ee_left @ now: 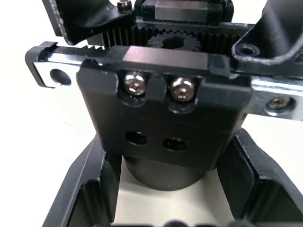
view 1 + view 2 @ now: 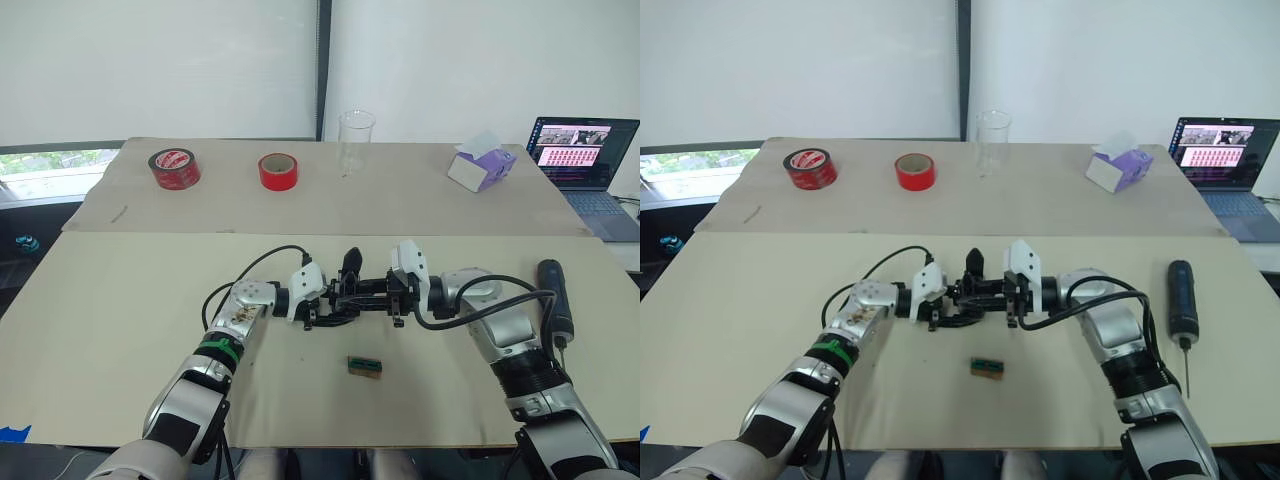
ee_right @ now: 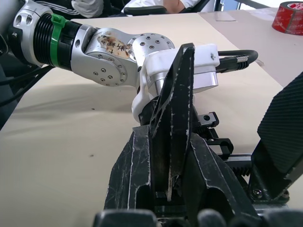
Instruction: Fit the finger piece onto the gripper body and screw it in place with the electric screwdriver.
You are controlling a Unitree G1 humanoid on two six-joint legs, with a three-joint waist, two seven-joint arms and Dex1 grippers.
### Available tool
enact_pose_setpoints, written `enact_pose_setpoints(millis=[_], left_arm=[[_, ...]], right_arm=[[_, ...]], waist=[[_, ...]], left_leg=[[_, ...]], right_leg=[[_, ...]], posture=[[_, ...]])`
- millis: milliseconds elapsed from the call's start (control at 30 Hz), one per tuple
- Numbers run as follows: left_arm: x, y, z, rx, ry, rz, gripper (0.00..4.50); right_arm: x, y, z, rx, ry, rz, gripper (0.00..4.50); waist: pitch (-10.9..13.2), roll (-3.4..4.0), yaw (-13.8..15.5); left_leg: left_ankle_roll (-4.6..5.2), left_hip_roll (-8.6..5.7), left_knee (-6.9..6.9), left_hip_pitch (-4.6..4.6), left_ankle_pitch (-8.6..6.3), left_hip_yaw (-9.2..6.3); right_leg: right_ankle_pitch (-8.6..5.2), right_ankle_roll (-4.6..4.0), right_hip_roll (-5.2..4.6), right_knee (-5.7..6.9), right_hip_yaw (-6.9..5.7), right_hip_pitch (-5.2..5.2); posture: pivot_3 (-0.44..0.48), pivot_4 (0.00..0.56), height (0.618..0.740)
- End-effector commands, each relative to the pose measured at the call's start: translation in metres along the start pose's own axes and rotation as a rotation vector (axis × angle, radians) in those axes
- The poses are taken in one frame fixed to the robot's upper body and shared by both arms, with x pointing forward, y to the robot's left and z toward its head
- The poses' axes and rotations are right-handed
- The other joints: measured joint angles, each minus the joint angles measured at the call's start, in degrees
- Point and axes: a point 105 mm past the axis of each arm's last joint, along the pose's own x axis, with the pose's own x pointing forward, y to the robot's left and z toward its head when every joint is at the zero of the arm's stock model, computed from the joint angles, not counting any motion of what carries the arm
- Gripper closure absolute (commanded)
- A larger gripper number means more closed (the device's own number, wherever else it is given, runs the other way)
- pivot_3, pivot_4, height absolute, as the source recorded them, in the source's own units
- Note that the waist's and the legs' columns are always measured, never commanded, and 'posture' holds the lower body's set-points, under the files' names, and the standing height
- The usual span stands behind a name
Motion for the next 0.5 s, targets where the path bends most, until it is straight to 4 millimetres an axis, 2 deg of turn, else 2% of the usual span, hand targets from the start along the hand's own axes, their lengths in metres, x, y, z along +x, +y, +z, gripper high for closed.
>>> enact_pose_setpoints(millis=[33, 200, 333, 433, 500], left_arm=[[0.002, -0.006, -0.016, -0.031, 0.062, -0.019, 2.2], [0.003, -0.007, -0.017, -0.042, 0.053, -0.006, 2.2], [0.003, -0.007, -0.019, -0.037, 0.064, -0.012, 2.2], [0.003, -0.005, -0.018, -0.067, 0.055, -0.006, 2.2], [0.002, -0.004, -0.018, -0.093, 0.049, 0.001, 1.19]], right_arm=[[-0.005, -0.002, 0.006, -0.001, -0.033, -0.014, 3.07], [-0.004, 0.01, 0.035, -0.039, -0.154, 0.033, 1.36], [-0.008, 0.007, 0.036, -0.075, -0.142, 0.019, 0.03], [-0.011, 0.009, 0.046, -0.085, -0.176, 0.027, 0.03], [-0.013, 0.014, 0.052, -0.097, -0.189, 0.045, 0.0]], waist=[[0.0, 0.0, 0.0], [0.01, 0.01, 0.23], [0.01, 0.0, 0.43], [0.01, 0.01, 0.48], [0.01, 0.01, 0.53]], left_leg=[[0.0, 0.0, 0.0, 0.0, 0.0, 0.0], [-0.01, -0.01, 0.0, -0.25, 0.01, 0.0], [0.04, -0.01, 0.02, -0.23, -0.02, 0.0], [0.06, -0.02, 0.02, -0.23, -0.03, 0.0], [0.06, -0.01, 0.02, -0.24, -0.03, 0.0]], right_leg=[[0.0, 0.0, -0.01, 0.0, 0.0, -0.01], [0.02, -0.02, -0.02, 0.01, -0.01, -0.22], [0.02, -0.01, -0.01, -0.06, -0.04, -0.16], [0.01, -0.01, -0.01, -0.06, -0.03, -0.18], [0.01, -0.01, -0.01, -0.05, -0.03, -0.18]], posture=[[0.0, 0.15, 0.74], [0.0, 0.15, 0.74], [0.0, 0.15, 0.74], [0.0, 0.15, 0.74], [0.0, 0.15, 0.74]])
